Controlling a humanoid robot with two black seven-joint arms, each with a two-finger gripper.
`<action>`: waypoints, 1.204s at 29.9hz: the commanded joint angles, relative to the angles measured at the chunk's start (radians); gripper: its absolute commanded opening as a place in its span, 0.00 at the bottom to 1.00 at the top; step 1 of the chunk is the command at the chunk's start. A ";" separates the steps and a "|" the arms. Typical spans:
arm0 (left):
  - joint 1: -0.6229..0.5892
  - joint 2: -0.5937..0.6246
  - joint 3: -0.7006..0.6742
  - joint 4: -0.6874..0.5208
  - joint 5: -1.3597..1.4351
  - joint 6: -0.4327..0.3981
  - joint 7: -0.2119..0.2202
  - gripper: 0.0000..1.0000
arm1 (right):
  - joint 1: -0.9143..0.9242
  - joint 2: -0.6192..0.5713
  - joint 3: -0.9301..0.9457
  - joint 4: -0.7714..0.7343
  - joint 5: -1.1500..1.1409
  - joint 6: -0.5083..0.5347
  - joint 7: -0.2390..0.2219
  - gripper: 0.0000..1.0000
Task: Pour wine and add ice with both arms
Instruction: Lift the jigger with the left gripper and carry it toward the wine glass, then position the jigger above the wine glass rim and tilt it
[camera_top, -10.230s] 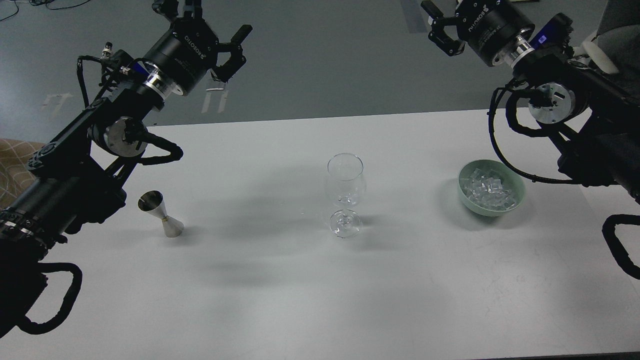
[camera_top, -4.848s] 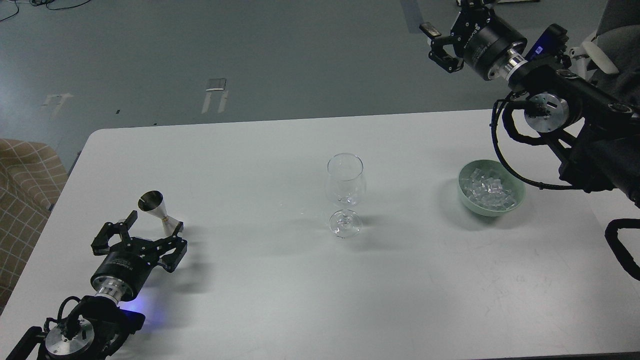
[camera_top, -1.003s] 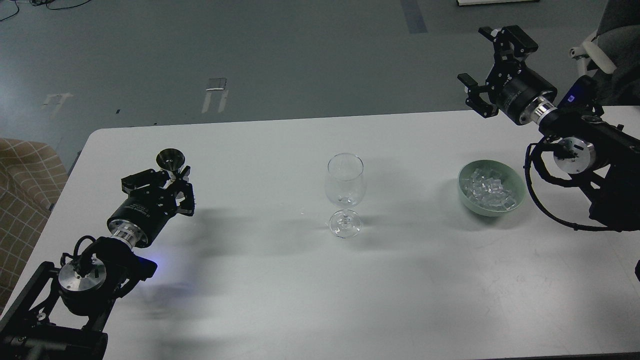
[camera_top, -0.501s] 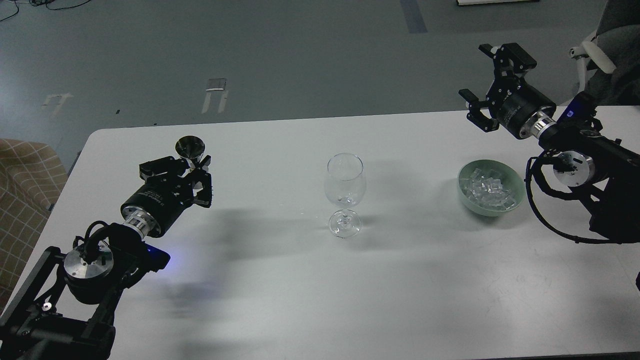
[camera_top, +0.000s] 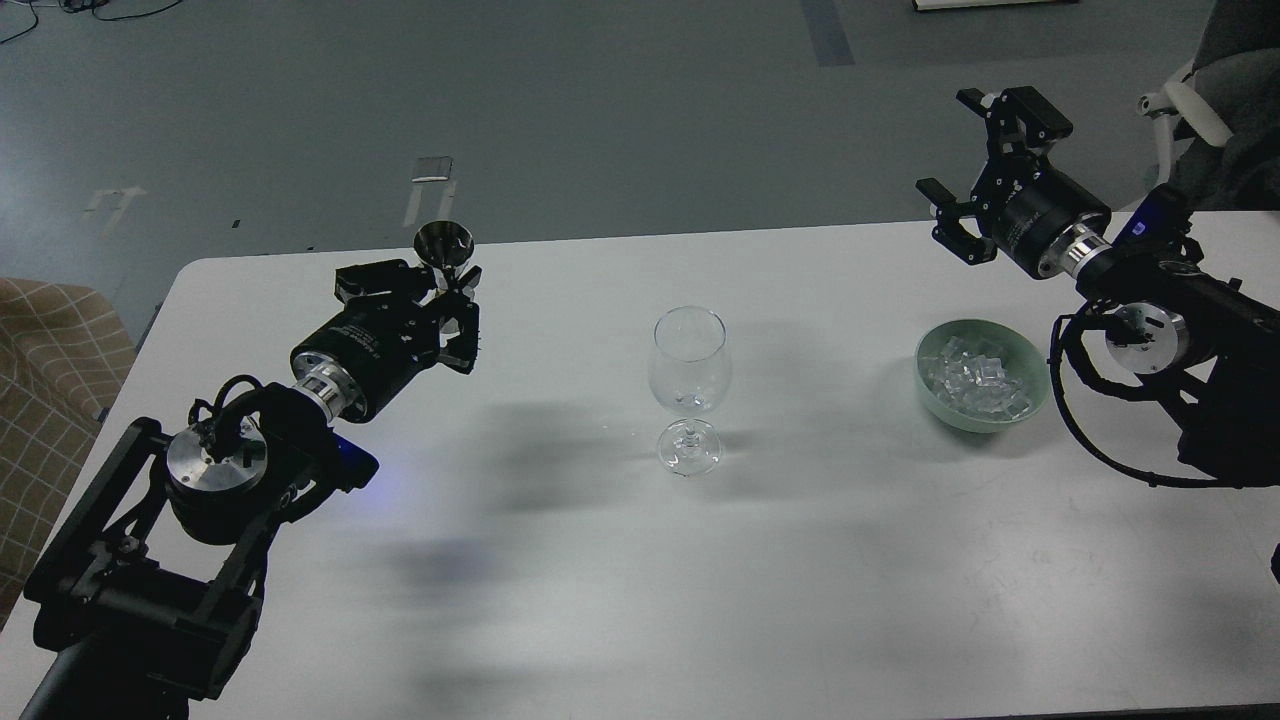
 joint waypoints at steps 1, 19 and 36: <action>-0.011 0.001 0.016 -0.018 0.020 0.027 0.018 0.05 | 0.000 0.000 0.000 0.000 0.000 0.001 0.000 1.00; -0.040 -0.026 0.029 -0.102 0.086 0.139 0.040 0.06 | -0.002 0.003 -0.002 0.001 0.000 0.001 0.000 1.00; -0.126 -0.134 0.153 -0.101 0.181 0.192 0.052 0.06 | -0.002 0.006 -0.002 0.000 0.000 0.001 0.001 1.00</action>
